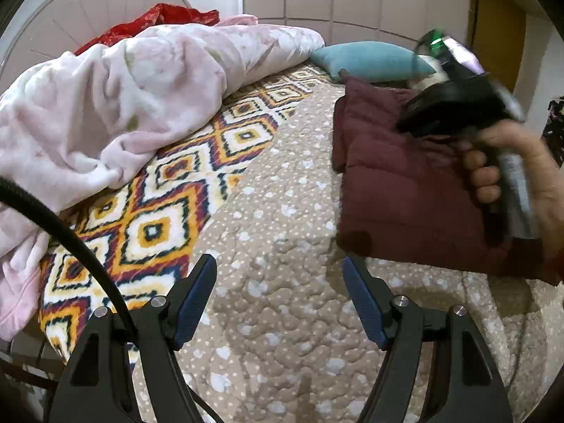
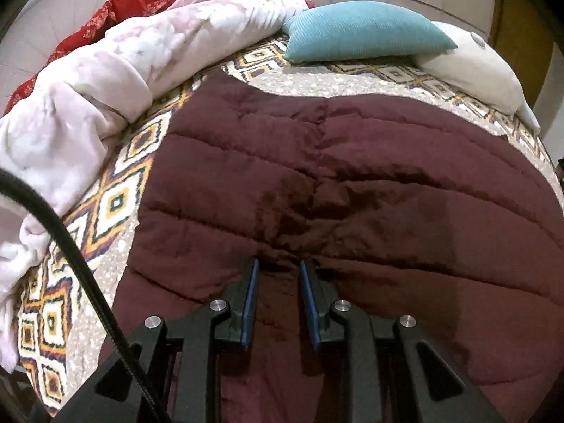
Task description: Fold large clothes
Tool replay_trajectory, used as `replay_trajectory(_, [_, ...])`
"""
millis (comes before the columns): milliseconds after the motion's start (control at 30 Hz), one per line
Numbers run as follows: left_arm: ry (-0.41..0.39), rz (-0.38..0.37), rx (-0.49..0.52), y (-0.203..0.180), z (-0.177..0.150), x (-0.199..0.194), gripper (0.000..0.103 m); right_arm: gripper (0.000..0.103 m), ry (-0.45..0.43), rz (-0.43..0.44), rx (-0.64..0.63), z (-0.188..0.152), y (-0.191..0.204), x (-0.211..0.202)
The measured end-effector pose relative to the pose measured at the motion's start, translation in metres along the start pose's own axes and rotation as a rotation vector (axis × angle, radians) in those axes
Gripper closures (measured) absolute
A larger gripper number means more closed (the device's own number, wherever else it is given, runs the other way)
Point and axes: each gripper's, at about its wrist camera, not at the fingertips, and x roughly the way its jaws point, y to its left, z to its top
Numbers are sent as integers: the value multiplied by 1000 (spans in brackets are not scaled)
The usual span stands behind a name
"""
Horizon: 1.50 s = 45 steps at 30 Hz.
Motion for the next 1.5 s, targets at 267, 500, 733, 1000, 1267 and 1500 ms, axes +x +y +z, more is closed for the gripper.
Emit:
replay_trajectory(267, [-27, 22, 41, -15, -1, -24, 30, 56, -134, 44, 66, -30, -66, -115])
replay_trajectory(500, [-35, 13, 103, -46, -3, -40, 30, 36, -210, -79, 168, -100, -178, -202])
replay_trajectory(733, [-42, 34, 164, -73, 4, -37, 29, 32, -200, -163, 393, -163, -293, -218])
replay_trajectory(1000, [-32, -151, 59, -44, 61, 17, 21, 29, -138, 9, 598, -203, -364, -170])
replay_trajectory(1267, [165, -460, -83, -25, 112, 117, 21, 24, -124, 185, 670, -202, -373, -125])
replay_trajectory(1500, [311, -624, -96, -49, 127, 173, 19, 11, -128, 284, 706, -184, -386, -97])
